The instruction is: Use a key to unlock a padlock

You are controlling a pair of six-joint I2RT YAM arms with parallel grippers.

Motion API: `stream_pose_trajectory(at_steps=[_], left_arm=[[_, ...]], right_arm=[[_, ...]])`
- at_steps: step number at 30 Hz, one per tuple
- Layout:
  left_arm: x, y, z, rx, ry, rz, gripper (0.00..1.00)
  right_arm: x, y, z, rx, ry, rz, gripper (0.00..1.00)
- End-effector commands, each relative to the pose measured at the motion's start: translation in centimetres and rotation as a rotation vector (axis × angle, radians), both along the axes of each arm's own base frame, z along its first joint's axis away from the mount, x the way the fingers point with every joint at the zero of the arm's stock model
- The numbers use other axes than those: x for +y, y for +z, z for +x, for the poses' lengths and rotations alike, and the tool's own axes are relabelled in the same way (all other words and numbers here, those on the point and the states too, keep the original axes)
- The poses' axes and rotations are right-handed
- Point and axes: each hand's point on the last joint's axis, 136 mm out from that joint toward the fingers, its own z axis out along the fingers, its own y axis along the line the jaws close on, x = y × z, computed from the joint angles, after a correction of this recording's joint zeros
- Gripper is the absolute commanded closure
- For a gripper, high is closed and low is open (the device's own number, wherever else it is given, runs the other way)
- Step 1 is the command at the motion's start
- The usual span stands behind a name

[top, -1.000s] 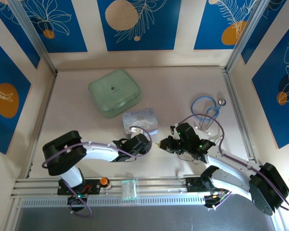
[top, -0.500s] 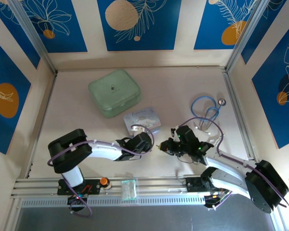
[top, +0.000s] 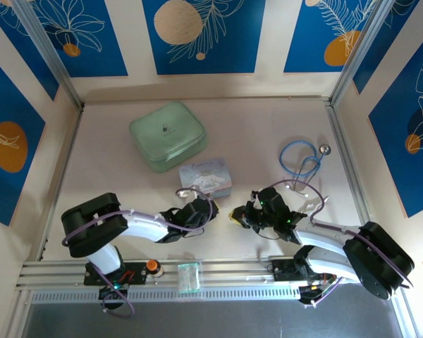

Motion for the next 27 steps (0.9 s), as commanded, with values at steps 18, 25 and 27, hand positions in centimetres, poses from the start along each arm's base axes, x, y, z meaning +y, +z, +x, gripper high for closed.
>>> stream_pose_trajectory(at_steps=[18,25,27], left_arm=[[-1.1,4.3,2.1,0.021,0.238,-0.452,0.98],[-1.6,4.2,2.3,0.062,0.259,-0.497,0.98],[-1.5,3.9,2.2,0.074,0.271,-0.496,0.98]], right_arm=[[2.0,3.2,0.9,0.106,-0.038,0.278,1.00],[2.5,2.9,1.3,0.097,-0.055,0.265,1.00],[2.2,2.6,1.2,0.093,-0.070,0.234,1.00]])
